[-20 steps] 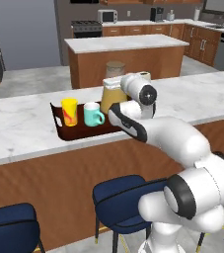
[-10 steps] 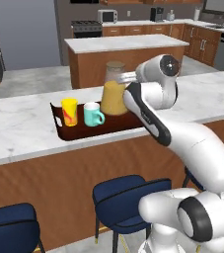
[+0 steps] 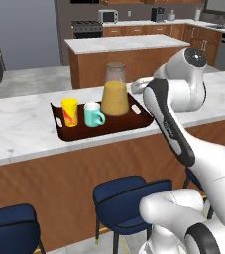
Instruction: There is a tray on the dining counter. Grab the cup, mug, and pitcher and place them on the tray. The pitcher may be placed next to the tray if it cannot fit the tray.
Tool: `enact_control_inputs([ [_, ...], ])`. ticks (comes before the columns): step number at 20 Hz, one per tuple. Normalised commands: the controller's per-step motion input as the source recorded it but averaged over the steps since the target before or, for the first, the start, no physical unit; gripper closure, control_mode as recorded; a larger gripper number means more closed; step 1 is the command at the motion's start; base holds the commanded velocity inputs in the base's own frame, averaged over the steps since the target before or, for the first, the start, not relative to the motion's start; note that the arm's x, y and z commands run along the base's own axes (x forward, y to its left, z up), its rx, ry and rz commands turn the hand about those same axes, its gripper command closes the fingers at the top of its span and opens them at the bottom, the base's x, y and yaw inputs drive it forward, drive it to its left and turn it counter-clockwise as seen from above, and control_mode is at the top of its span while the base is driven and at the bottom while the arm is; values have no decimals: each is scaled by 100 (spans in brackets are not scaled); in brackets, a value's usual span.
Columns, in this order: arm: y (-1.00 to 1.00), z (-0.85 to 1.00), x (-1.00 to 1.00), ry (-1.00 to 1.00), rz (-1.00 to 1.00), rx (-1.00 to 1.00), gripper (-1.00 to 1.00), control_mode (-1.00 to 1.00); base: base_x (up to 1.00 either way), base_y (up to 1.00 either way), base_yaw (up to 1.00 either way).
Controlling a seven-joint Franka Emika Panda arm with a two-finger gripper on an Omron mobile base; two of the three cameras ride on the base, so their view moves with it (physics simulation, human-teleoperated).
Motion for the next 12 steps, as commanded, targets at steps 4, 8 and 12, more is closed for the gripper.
enact_control_inputs([
  [4,0,-56,-64,13,0,-2,-100,-100,0,0,0],
  [8,0,-66,-66,7,0,-3,-100,-100,0,0,0],
  [12,0,-47,-48,10,0,0,-100,-100,0,0,0],
])
